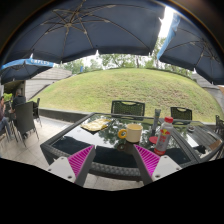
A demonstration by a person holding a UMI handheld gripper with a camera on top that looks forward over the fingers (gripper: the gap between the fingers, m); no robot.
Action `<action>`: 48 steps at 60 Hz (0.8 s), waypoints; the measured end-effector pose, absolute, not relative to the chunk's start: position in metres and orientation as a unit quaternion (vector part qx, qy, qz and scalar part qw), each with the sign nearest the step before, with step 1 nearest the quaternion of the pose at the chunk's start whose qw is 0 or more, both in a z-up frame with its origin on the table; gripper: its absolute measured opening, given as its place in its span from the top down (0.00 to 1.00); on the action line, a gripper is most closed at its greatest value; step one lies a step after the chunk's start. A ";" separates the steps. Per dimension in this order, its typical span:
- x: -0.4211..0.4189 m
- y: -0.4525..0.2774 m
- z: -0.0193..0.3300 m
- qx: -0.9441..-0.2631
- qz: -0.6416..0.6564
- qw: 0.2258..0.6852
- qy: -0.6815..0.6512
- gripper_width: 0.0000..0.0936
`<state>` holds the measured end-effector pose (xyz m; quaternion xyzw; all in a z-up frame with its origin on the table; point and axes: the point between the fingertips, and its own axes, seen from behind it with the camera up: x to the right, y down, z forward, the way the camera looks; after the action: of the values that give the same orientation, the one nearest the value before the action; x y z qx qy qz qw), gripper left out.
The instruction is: Pour water
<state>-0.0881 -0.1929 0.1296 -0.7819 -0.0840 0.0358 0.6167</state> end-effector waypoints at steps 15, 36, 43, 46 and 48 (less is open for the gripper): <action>-0.070 -0.195 0.120 -0.782 0.027 0.616 -0.095 0.14; 0.072 -0.108 0.127 -0.769 -0.019 0.638 -0.023 0.15; 0.111 -0.057 0.109 -0.778 -0.035 0.627 -0.002 0.14; 0.122 -0.034 0.106 -0.774 -0.037 0.632 0.003 0.14; 0.125 -0.020 0.105 -0.771 -0.033 0.636 0.002 0.14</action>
<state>0.1248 -0.0198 0.1052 -0.7708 0.0018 -0.0327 0.6362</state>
